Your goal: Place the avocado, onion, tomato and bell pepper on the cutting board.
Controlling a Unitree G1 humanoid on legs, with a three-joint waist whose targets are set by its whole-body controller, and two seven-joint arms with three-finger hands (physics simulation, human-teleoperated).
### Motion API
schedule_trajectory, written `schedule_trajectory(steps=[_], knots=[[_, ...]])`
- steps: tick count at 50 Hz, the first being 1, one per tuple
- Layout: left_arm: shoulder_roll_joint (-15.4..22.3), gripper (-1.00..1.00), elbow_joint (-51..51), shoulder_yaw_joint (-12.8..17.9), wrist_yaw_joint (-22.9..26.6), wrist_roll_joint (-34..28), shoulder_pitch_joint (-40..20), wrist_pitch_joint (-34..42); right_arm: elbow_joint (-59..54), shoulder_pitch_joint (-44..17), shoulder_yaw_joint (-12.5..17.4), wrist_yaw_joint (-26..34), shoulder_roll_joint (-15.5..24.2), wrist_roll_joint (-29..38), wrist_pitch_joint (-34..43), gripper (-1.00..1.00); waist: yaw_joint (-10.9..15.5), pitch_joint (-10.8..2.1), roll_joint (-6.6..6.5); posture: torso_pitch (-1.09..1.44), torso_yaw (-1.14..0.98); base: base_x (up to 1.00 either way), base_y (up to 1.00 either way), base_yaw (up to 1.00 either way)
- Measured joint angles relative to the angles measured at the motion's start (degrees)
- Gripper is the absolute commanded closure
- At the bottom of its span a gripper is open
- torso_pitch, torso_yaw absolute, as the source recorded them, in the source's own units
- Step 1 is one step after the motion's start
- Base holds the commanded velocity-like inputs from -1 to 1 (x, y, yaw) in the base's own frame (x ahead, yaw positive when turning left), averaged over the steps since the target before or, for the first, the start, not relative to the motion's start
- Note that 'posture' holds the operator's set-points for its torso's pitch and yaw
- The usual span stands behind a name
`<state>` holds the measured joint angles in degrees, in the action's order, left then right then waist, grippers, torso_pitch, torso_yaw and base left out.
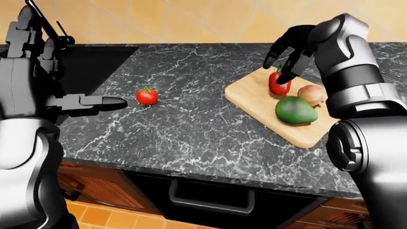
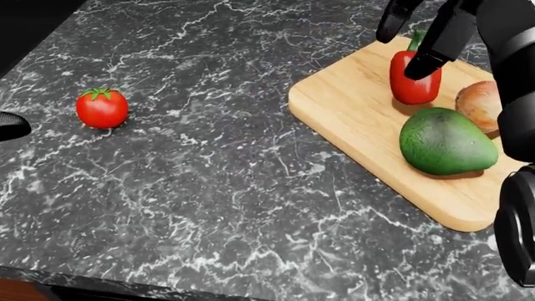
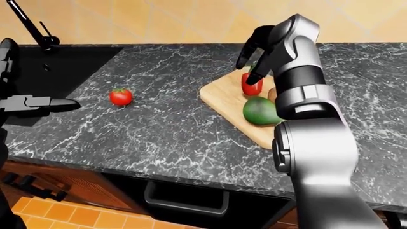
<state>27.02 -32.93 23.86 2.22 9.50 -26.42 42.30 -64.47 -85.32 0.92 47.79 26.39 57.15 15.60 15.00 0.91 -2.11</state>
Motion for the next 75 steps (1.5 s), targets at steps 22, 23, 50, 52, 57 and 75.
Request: schedule_trajectory(steps=[22,23,50,52,57,75], knots=[[-0.02,-1.00,-0.34,0.35,-0.05,0.08,0.73,-0.13,1.04,0.31,0.14,0.62,-0.05,-0.29,0.42,-0.70,-0.33,0.07,0.08,0.00,0.21,0.00,0.00,0.00],[-0.05,-1.00,-0.35,0.42,-0.05,0.07,0.83,-0.19,1.56,0.19,0.26,0.59,0.01,-0.32,0.54,-0.79,-0.34,0.11,0.05,0.00,0.21,0.00,0.00,0.00],[-0.31,-1.00,1.57,-2.39,-0.21,-1.70,-2.31,1.59,64.97,6.14,1.29,2.71,-5.69,-9.06,40.58,-1.00,0.09,1.17,0.81,0.00,0.21,0.00,0.00,0.00],[-0.29,-1.00,1.70,-2.37,-0.22,-1.87,-2.57,1.90,67.07,5.84,0.71,4.57,-5.20,-7.56,44.03,-1.00,0.09,1.26,0.83,0.00,0.21,0.00,0.00,0.00],[-0.32,-1.00,1.46,-2.50,-0.20,-2.03,-3.08,2.19,71.41,4.84,-1.70,14.21,-1.90,-0.96,49.54,-1.00,0.07,1.37,0.84,0.00,0.21,0.00,0.00,0.00],[1.18,-1.00,4.24,-4.64,0.95,-2.21,-6.77,1.19,88.61,8.51,0.38,34.15,-12.52,28.29,55.12,-1.00,-0.41,1.53,0.17,0.00,0.19,0.00,0.00,0.00]])
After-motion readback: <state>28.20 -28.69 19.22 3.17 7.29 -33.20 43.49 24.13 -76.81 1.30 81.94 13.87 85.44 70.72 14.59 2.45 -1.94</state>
